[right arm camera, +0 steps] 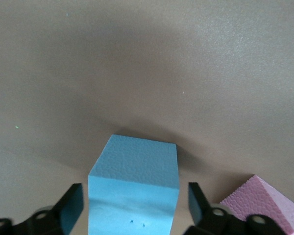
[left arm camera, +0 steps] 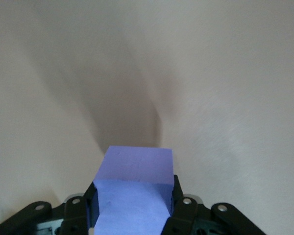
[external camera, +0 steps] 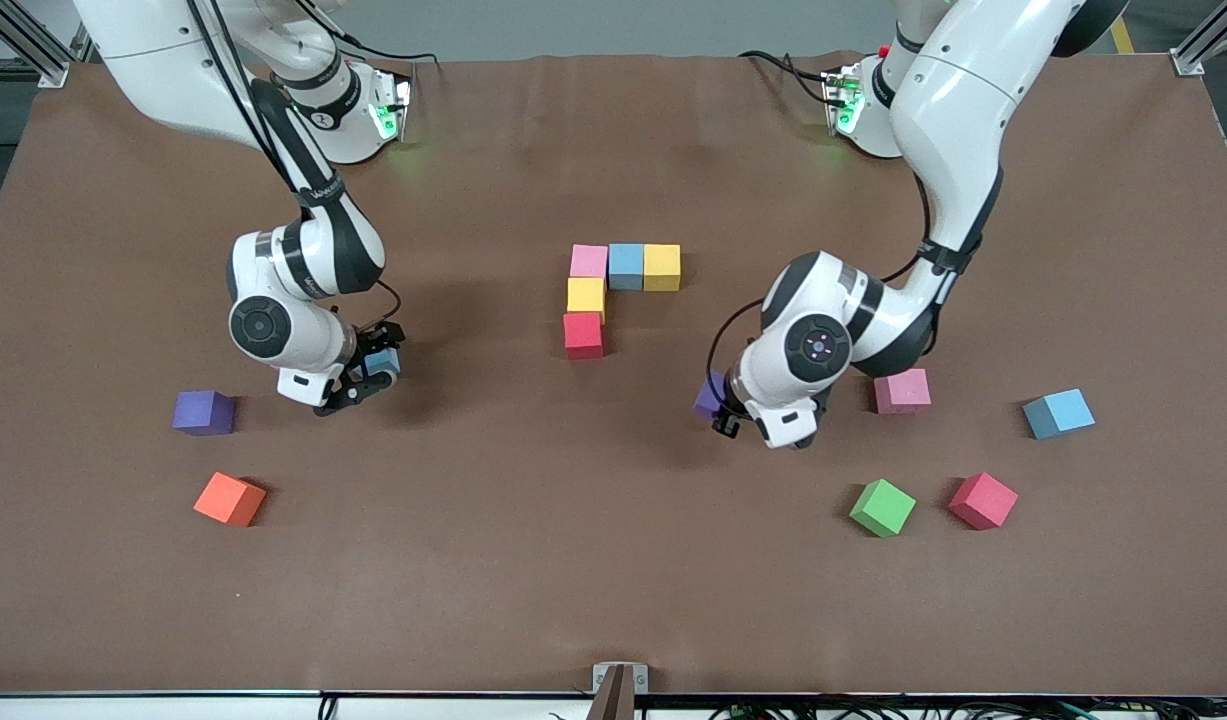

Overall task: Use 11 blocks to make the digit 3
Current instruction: 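Carry the purple cube beside pink with the left gripper while the right lifts cyan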

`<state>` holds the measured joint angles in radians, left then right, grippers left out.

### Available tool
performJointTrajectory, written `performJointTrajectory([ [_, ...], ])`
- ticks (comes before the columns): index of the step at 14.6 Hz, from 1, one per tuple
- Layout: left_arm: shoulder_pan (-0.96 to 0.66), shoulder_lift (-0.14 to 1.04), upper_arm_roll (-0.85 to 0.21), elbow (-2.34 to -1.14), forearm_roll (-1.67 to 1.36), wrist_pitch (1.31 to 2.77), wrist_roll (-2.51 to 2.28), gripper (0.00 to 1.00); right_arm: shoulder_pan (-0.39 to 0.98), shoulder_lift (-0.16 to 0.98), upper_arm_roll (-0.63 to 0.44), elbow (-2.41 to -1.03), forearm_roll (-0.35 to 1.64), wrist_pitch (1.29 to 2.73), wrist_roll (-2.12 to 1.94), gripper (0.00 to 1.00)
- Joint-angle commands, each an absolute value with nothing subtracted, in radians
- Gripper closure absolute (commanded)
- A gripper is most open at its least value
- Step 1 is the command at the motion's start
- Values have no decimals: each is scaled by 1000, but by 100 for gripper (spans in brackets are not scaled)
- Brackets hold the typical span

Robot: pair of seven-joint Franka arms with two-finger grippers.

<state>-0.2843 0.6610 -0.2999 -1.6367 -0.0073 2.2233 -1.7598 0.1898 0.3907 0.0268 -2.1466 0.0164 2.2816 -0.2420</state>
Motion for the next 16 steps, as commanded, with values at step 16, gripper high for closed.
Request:
performJointTrajectory([
  [16, -506, 634, -336, -1801, 49, 2453, -2413, 77, 288, 478, 41, -1757, 90, 2131, 130, 56],
])
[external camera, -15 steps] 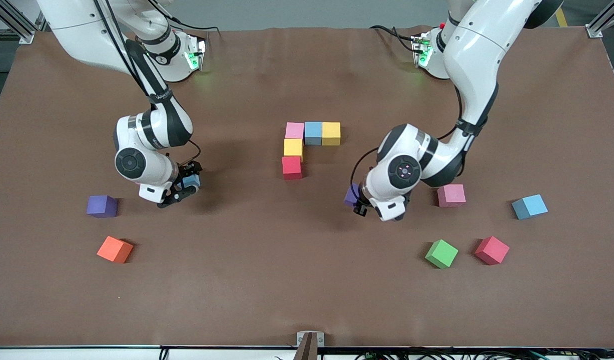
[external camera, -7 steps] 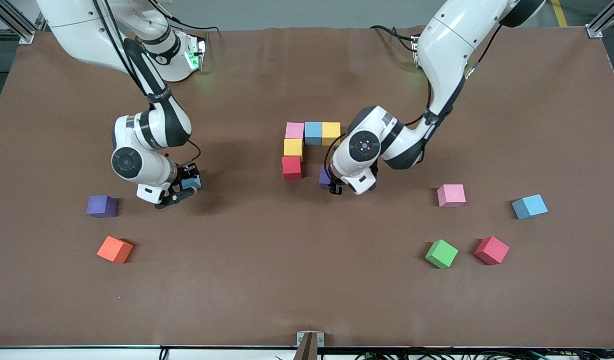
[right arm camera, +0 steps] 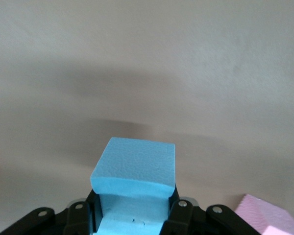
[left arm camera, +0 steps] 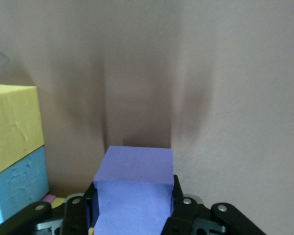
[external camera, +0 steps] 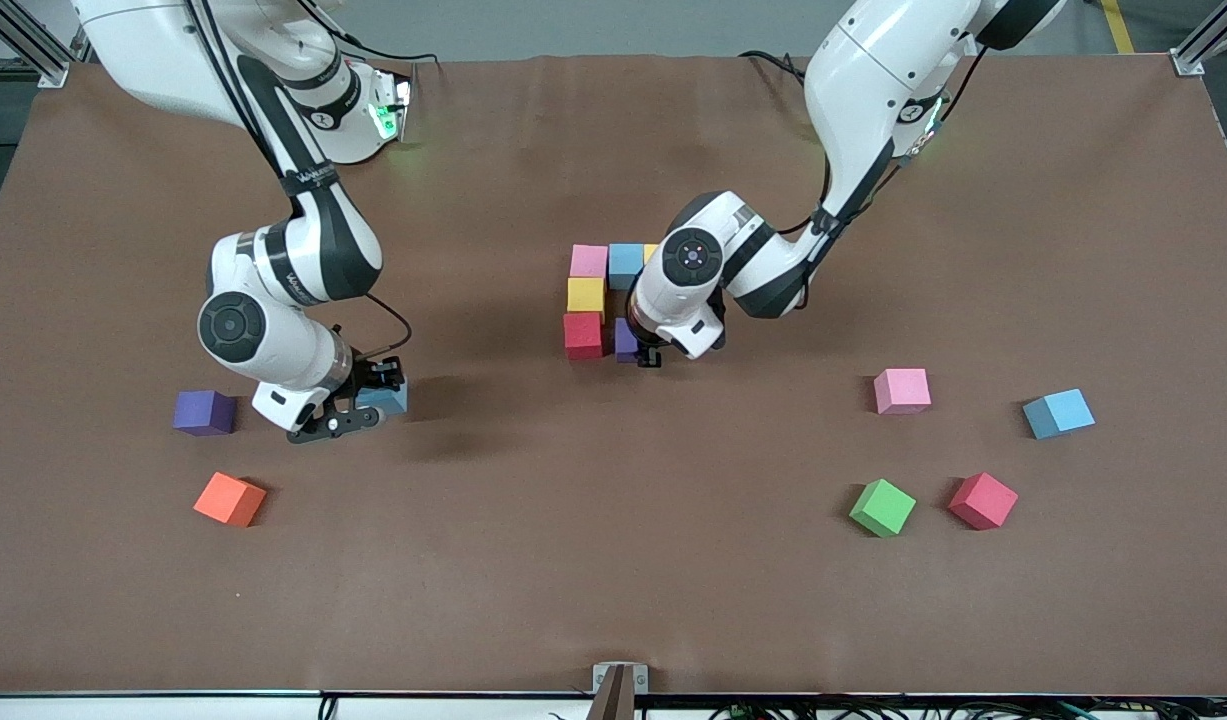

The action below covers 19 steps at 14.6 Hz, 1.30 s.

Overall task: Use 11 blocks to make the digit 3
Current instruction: 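Carry the purple cube beside pink with the left gripper while the right lifts cyan, then lower the cyan cube below pink with the right gripper while left holds purple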

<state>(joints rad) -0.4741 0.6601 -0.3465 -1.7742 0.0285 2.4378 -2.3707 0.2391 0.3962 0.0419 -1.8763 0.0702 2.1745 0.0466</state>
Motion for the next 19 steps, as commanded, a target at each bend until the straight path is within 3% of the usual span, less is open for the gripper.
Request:
performJointTrajectory([
  [1, -511, 635, -336, -1799, 51, 2453, -2428, 77, 326, 517, 41, -1705, 91, 2125, 179, 56],
  [9, -502, 627, -331, -1789, 87, 2448, -2444, 77, 534, 735, 38, -1447, 152, 2129, 548, 56],
  [19, -511, 647, -330, -1758, 126, 2453, -2476, 77, 646, 815, 38, -1390, 199, 2137, 637, 57],
])
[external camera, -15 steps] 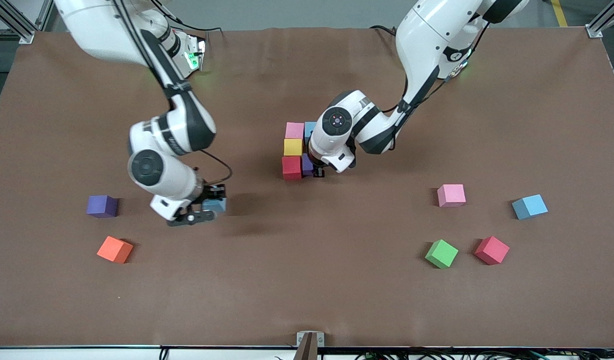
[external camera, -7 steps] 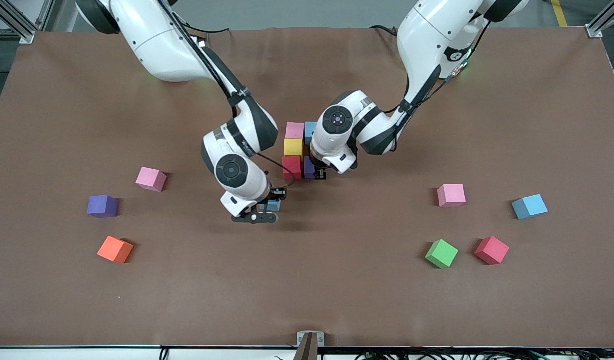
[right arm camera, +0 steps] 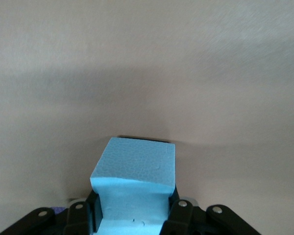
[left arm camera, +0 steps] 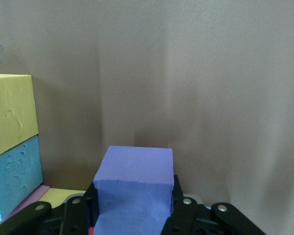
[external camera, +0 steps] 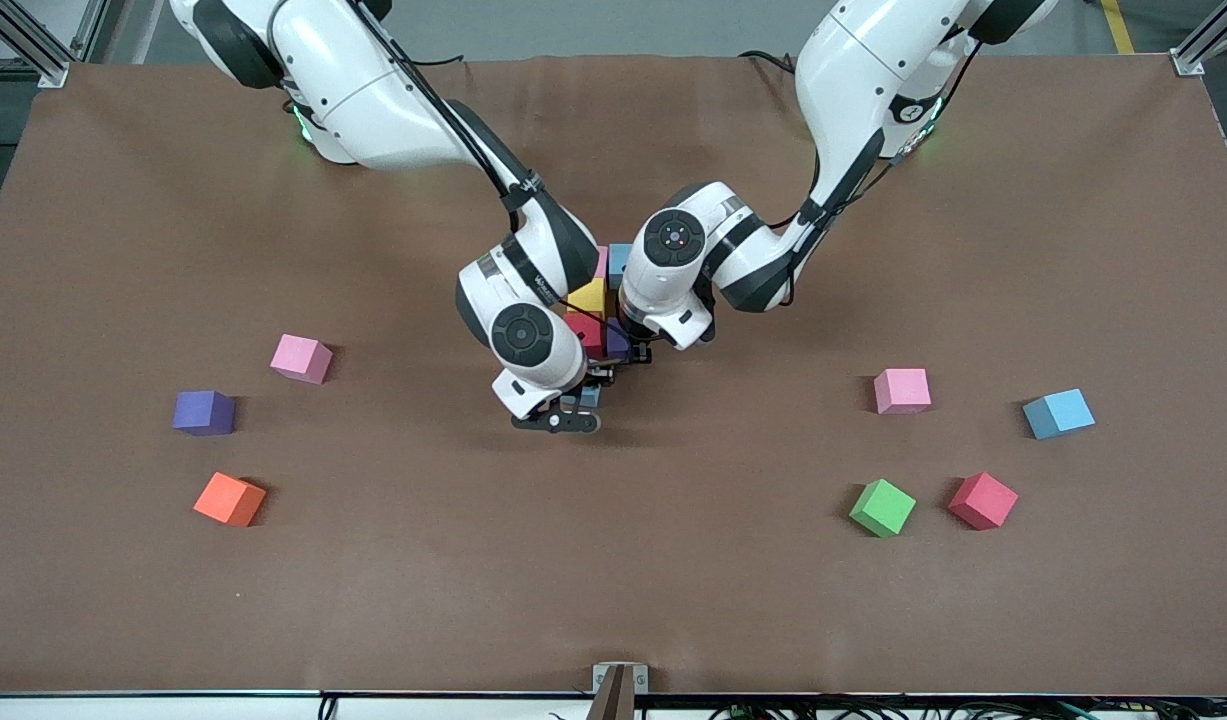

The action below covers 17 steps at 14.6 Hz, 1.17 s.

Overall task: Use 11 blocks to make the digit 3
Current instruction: 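Lower the cyan cube below pink with the right gripper while left holds purple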

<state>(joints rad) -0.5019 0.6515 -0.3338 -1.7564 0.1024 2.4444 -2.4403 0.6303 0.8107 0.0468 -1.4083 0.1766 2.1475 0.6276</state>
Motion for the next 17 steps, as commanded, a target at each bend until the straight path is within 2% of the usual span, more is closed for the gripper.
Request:
performJointTrajectory([
  [1, -509, 649, -331, -1756, 126, 2453, -2476, 77, 647, 813, 38, -1390, 196, 2134, 629, 57],
  [12, -511, 670, -331, -1749, 124, 2482, -2477, 76, 646, 813, 37, -1393, 153, 2126, 532, 57],
  [16, -511, 670, -331, -1750, 124, 2482, -2477, 73, 643, 815, 35, -1399, 152, 2126, 528, 57],
  [17, -512, 670, -331, -1750, 126, 2482, -2477, 70, 640, 815, 37, -1399, 152, 2126, 528, 57],
])
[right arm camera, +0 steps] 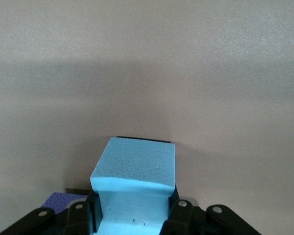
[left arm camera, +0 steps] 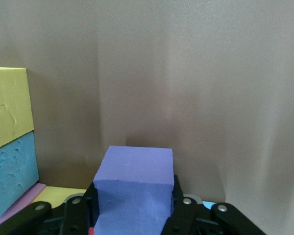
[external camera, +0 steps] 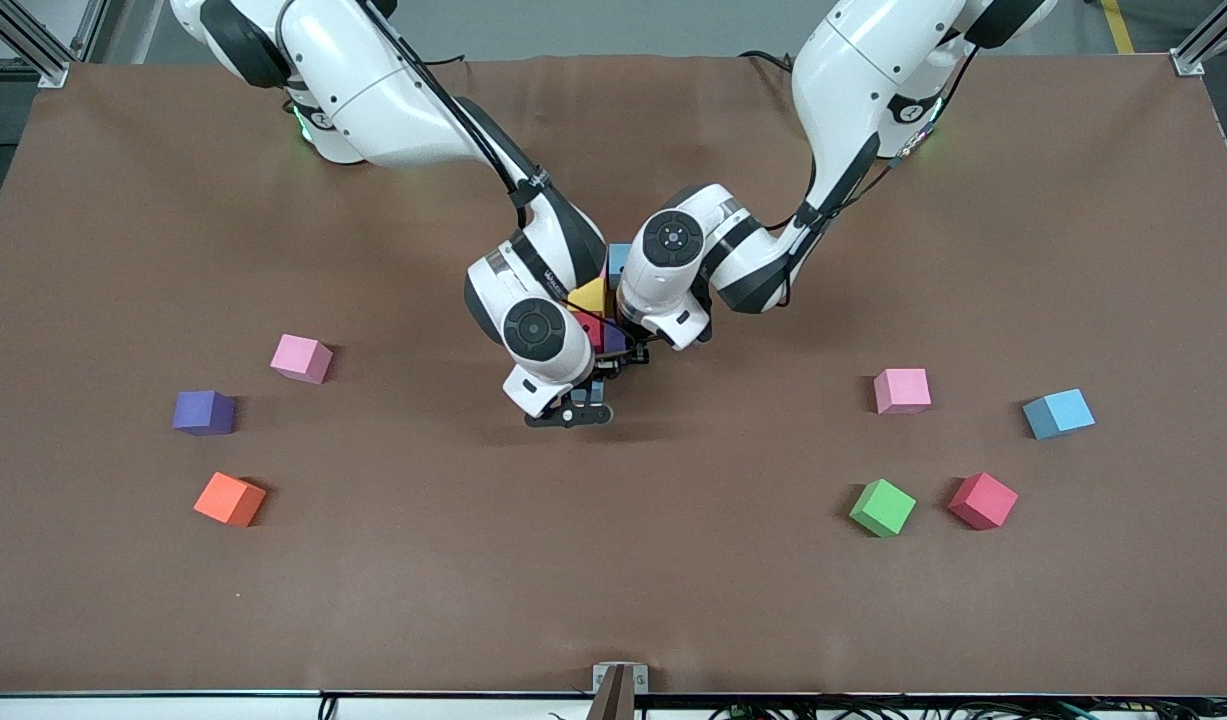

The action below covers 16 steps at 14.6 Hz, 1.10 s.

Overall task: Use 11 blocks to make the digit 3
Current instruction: 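Lower the cyan cube below pink with the right gripper while left holds purple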

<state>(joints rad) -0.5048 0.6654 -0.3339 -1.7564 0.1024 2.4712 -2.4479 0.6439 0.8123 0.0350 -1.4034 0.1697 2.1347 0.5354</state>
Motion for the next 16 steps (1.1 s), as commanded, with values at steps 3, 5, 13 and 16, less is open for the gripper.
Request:
performJointTrajectory([
  [3, -514, 672, -331, -1750, 127, 2482, -2476, 42, 640, 811, 35, -1416, 153, 2128, 531, 55],
  [5, -514, 670, -330, -1750, 130, 2480, -2473, 8, 643, 808, 37, -1427, 153, 2126, 535, 54],
  [13, -503, 620, -331, -1750, 132, 2432, -2464, 0, 649, 799, 37, -1443, 155, 2125, 538, 54],
  [16, -479, 554, -333, -1752, 132, 2353, -2407, 0, 650, 798, 37, -1445, 155, 2117, 541, 54],
])
